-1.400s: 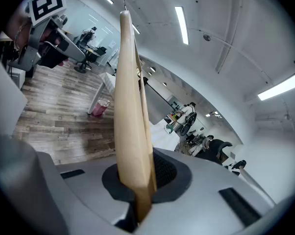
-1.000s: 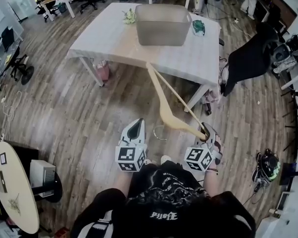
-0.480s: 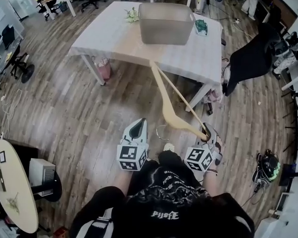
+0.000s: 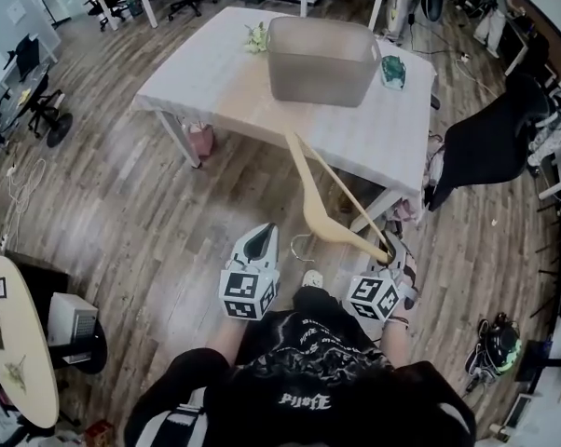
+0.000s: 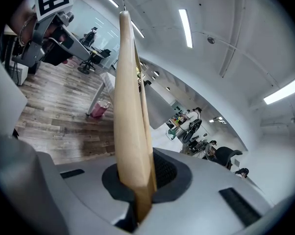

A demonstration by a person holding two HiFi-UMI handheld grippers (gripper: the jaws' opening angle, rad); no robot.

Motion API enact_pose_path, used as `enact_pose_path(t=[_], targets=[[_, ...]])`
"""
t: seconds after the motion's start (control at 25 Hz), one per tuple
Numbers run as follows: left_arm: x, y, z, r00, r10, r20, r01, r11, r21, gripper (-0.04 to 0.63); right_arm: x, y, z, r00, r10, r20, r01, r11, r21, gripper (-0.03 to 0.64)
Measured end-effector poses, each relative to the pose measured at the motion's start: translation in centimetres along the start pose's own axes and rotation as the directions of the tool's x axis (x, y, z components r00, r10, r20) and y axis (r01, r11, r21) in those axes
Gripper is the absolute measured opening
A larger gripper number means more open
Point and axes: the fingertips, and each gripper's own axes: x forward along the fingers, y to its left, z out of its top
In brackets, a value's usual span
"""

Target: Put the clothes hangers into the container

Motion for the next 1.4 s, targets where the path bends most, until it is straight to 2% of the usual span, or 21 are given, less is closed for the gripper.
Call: enact_pose_path(t=[0.16,0.4,0.6,0.76,1.04,1.2,1.4], targets=[[5.6,-0.2,1.1,1.000,0.020,-0.002,-0.020,1.000,0.000,0.020,5.5,-3.0,-0.1,1.000,0.010,0.025,-0.011,1.000,0.009,0.011],[12.6,-1.6,2.5,0.999,0.051,0.008,-0.051,0.998,-0.025,0.020,12.0,-7.5,-0.5,0.997,0.032,0.065,-0.030,0.999,-0.028,0.011],[16.5,-2.4,2.8,0.996,0.086,0.012,-0.086,0.995,-0.042,0.020,15.9,-10.7,-1.3,0.996,0.032,0.081,-0.029,0.999,-0.040,0.011],[18.0,-2.4,3.0,0.995,0.099,0.003,-0.099,0.994,-0.051,0.020,17.2,-11.6,-1.5,0.996,0.038,0.079,-0.034,0.999,-0.042,0.011],[20.8,-1.8,4.0,0.996,0.087,0.002,-0.087,0.995,-0.047,0.020,19.2,-13.4,-0.7,0.995,0.038,0.093,-0.034,0.999,-0.040,0.011],[23.4,-0.4,4.0,0.997,0.072,-0.002,-0.072,0.996,-0.050,0.020,21.2,-14.6,0.5,0.995,0.011,0.099,-0.007,0.999,-0.039,0.011],[27.8,2.5,6.2,0.999,0.049,0.011,-0.049,0.998,-0.029,0.020,24.6,-16.4,3.2,0.994,-0.030,0.105,0.031,0.999,-0.008,0.011]])
